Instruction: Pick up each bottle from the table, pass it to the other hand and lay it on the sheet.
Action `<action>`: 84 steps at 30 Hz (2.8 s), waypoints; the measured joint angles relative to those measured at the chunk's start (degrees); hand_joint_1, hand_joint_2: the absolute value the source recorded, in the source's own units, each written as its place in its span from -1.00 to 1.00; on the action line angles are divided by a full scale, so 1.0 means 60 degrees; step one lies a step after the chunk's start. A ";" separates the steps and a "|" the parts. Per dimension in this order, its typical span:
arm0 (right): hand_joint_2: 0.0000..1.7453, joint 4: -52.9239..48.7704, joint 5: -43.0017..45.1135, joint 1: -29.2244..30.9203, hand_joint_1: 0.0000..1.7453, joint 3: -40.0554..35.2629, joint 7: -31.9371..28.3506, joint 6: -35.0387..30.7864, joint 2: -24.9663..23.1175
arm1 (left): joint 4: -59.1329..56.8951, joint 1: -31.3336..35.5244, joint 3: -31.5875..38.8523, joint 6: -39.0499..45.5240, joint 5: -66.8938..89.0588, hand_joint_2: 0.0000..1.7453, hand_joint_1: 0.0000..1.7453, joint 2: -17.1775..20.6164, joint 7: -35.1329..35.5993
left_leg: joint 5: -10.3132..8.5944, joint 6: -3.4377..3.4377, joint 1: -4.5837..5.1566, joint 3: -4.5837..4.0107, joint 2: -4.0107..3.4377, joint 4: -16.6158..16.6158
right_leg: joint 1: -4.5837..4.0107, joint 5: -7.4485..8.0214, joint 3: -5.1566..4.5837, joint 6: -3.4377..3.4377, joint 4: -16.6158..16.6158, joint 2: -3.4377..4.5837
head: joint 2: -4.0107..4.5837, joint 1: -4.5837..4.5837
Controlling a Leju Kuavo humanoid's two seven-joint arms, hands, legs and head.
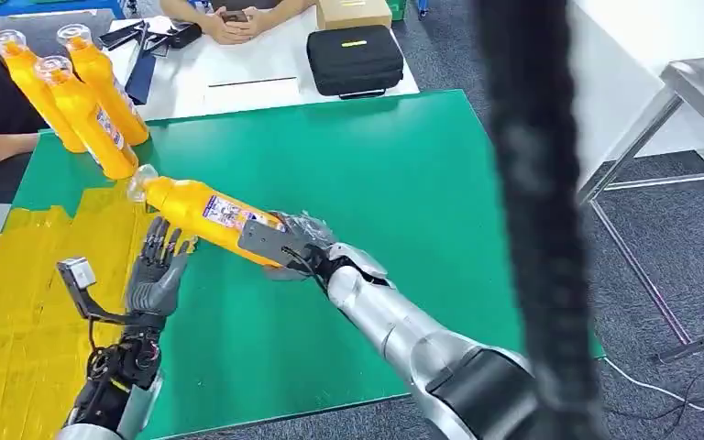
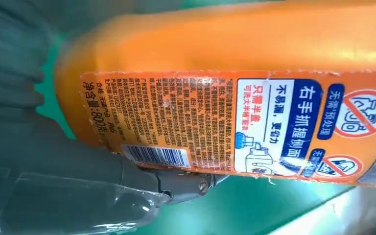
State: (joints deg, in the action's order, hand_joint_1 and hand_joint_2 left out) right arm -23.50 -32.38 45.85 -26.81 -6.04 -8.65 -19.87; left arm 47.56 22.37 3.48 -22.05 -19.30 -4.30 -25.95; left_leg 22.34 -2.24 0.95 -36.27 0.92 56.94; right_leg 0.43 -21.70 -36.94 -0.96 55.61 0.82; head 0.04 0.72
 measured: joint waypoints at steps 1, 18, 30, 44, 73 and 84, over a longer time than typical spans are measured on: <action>1.00 -0.0004 0.0318 0.0001 1.00 -0.0210 0.0065 -0.0033 -0.0033 | 0.0116 -0.0018 -0.0029 -0.0068 -0.0116 1.00 -1.00 -0.0104 0.0112 | 0.0000 0.0000 0.0000 0.0000 0.0000 0.0000 | 0.0000 0.0000 0.0001 0.0000 0.0000 0.0001 | 0.0000 0.0007; 1.00 0.0036 0.2243 0.0023 1.00 -0.2355 0.0478 -0.0157 -0.0033 | 0.1213 -0.0499 -0.0539 -0.1191 -0.2033 1.00 -1.00 -0.0798 0.1294 | 0.0001 0.0001 -0.0002 -0.0004 -0.0007 0.0000 | 0.0000 0.0000 -0.0006 0.0000 -0.0001 0.0004 | 0.0000 0.0007; 1.00 -0.0398 0.3521 -0.0143 1.00 -0.4661 0.1250 -0.0259 -0.0044 | 0.1235 -0.0476 -0.0816 0.0944 -0.0055 1.00 -1.00 -0.0798 0.0470 | 0.0002 0.0001 -0.0001 -0.0005 -0.0010 0.0000 | 0.0000 0.0000 -0.0011 0.0000 -0.0001 0.0007 | 0.0000 0.0007; 1.00 -0.0853 0.4031 -0.0073 1.00 -0.6646 0.1683 -0.0277 0.0007 | 0.1385 -0.0771 -0.0557 0.2277 0.1030 1.00 -1.00 -0.0682 0.0157 | 0.0001 0.0001 -0.0002 -0.0007 -0.0010 -0.0001 | 0.0000 -0.0001 -0.0011 0.0001 0.0000 0.0007 | 0.0000 0.0004; -1.00 -0.0867 0.4336 -0.0083 -1.00 -0.7782 0.1640 -0.0182 -0.0001 | 0.1049 -0.1248 0.0029 -0.1736 -0.3397 1.00 1.00 -0.0663 0.1772 | 0.0003 0.0002 0.0001 -0.0006 -0.0048 0.0000 | -0.0001 0.0000 -0.0027 0.0001 -0.0003 0.0025 | 0.0000 0.0007; -1.00 -0.0233 0.4752 -0.0050 -1.00 -0.6911 0.0073 -0.0536 0.0025 | 0.1938 -0.1140 -0.0015 0.1335 0.0144 1.00 1.00 -0.0645 0.0048 | 0.0002 0.0001 -0.0001 -0.0013 -0.0035 -0.0001 | 0.0000 0.0003 -0.0021 0.0001 -0.0001 0.0020 | 0.0000 0.0004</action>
State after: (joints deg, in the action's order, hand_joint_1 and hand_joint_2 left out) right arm -24.89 -3.87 45.55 -68.28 -5.60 -11.87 -19.71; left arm 59.19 15.53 3.39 -14.04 -18.43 -8.17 -25.66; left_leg 22.35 -2.23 0.94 -36.35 0.71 56.93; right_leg 0.43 -21.68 -37.07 -0.96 55.60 0.94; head 0.04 0.74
